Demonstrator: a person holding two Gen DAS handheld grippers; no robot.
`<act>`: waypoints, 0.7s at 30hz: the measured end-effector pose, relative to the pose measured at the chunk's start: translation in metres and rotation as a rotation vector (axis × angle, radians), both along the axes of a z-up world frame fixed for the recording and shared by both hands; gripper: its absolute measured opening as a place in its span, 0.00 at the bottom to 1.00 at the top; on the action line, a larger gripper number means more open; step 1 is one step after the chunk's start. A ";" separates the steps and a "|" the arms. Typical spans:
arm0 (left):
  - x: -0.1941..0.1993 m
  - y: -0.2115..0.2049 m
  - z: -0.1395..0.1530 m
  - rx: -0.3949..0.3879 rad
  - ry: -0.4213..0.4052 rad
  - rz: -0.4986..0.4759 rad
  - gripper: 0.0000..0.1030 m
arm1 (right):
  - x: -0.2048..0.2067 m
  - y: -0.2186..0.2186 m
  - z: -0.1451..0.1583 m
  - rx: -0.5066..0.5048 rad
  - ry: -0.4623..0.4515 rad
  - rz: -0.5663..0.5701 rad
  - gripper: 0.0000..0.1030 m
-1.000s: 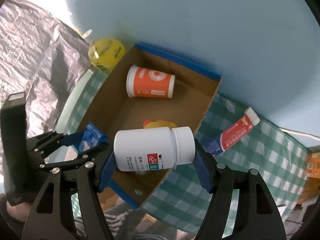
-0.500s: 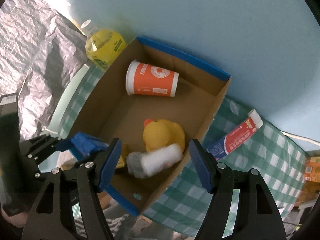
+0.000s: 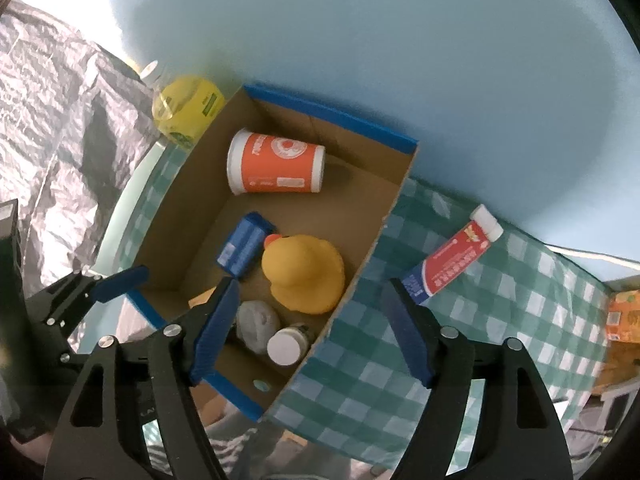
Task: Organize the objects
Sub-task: 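Release the tissue pack with the left gripper while the right drops the bottle in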
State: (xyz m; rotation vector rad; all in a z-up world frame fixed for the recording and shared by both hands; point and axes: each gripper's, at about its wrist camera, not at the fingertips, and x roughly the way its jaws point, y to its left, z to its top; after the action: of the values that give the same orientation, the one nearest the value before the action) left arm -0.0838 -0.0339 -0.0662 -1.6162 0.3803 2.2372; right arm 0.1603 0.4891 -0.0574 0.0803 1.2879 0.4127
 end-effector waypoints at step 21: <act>0.017 0.081 -0.003 0.054 0.074 -0.196 0.77 | 0.003 -0.096 -0.016 -0.012 0.041 -0.207 0.76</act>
State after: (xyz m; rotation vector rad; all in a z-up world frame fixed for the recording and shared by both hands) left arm -0.0673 0.0473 -0.0688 -1.4076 0.4720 2.1445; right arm 0.1628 0.3932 -0.0738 0.2112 1.3078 0.2271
